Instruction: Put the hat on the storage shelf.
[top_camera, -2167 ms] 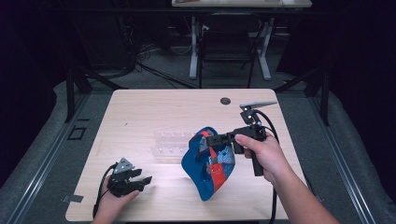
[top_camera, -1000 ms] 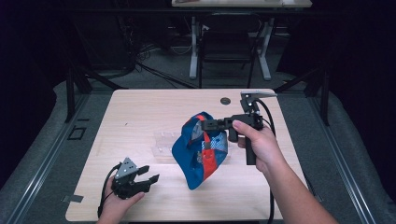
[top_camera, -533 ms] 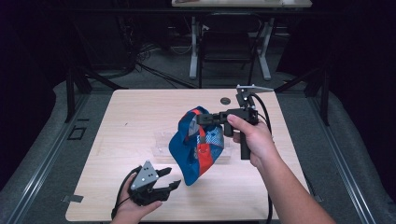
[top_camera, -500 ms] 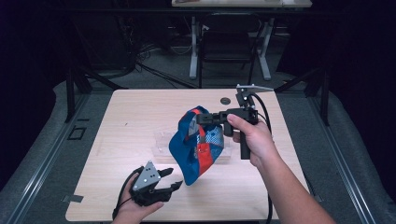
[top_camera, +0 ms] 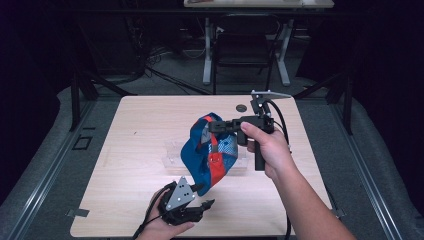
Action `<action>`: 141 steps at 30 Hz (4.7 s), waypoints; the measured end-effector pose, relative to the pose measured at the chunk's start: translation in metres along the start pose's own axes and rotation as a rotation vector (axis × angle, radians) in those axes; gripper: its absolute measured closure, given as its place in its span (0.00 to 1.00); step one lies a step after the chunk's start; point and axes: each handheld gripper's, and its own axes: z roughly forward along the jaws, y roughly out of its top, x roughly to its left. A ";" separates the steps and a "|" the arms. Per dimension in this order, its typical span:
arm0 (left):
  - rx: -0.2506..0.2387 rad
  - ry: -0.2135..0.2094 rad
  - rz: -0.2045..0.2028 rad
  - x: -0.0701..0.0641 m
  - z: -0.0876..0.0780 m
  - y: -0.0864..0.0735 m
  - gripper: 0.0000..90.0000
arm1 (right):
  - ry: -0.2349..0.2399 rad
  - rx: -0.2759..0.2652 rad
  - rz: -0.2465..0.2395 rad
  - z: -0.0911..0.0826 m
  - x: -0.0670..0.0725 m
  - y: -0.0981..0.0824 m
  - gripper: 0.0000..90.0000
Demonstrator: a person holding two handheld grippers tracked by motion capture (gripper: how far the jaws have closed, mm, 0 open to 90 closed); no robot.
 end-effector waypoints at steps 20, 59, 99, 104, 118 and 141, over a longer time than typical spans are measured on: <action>0.006 0.037 -0.028 0.012 0.000 0.003 0.84 | -0.005 -0.003 -0.003 0.001 -0.001 0.001 0.87; -0.062 0.111 -0.081 0.067 -0.003 0.014 0.99 | -0.034 -0.021 0.014 -0.004 -0.010 0.007 0.87; -0.048 0.147 -0.134 0.080 0.008 -0.011 0.98 | -0.060 -0.023 0.065 0.006 -0.039 0.007 0.87; -0.036 0.145 -0.135 0.080 0.012 -0.017 0.98 | -0.067 -0.020 0.069 0.008 -0.042 0.007 0.87; -0.011 0.149 -0.161 0.084 0.016 -0.025 0.98 | -0.083 -0.026 0.070 0.008 -0.045 0.005 0.85; 0.003 0.146 -0.188 0.088 0.019 -0.029 0.97 | -0.088 -0.041 0.060 -0.004 -0.043 0.004 0.86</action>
